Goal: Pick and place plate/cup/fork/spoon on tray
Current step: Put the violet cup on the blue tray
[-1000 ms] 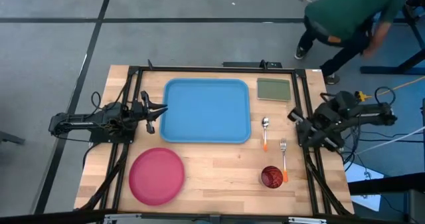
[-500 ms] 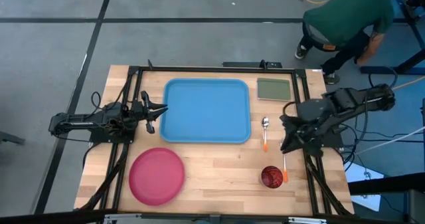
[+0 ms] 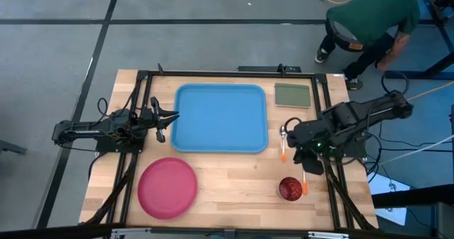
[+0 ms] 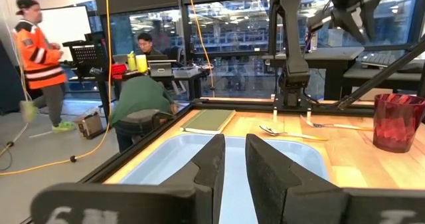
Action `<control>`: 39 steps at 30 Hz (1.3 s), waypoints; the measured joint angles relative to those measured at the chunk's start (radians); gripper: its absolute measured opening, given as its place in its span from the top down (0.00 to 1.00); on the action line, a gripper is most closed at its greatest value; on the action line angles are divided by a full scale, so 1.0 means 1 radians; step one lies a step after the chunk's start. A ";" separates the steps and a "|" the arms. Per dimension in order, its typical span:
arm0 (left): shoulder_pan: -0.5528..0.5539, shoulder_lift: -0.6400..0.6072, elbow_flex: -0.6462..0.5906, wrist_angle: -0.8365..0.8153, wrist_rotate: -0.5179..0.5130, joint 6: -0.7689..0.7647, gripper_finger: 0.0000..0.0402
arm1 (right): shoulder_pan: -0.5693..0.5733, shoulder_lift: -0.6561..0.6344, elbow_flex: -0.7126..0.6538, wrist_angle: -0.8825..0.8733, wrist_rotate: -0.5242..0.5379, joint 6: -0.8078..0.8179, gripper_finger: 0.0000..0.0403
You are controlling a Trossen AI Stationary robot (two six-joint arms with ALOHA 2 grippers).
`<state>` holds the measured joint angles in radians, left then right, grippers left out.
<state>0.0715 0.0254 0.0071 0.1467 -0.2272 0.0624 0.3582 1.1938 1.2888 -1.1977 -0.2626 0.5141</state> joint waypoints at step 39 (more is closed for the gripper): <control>0.000 0.000 0.000 0.000 0.000 0.001 0.86 | 0.274 0.258 -0.001 -0.009 0.364 0.316 0.83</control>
<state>0.0719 0.0254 0.0074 0.1471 -0.2272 0.0631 0.6326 1.4518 1.2877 -1.2062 0.1014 0.8302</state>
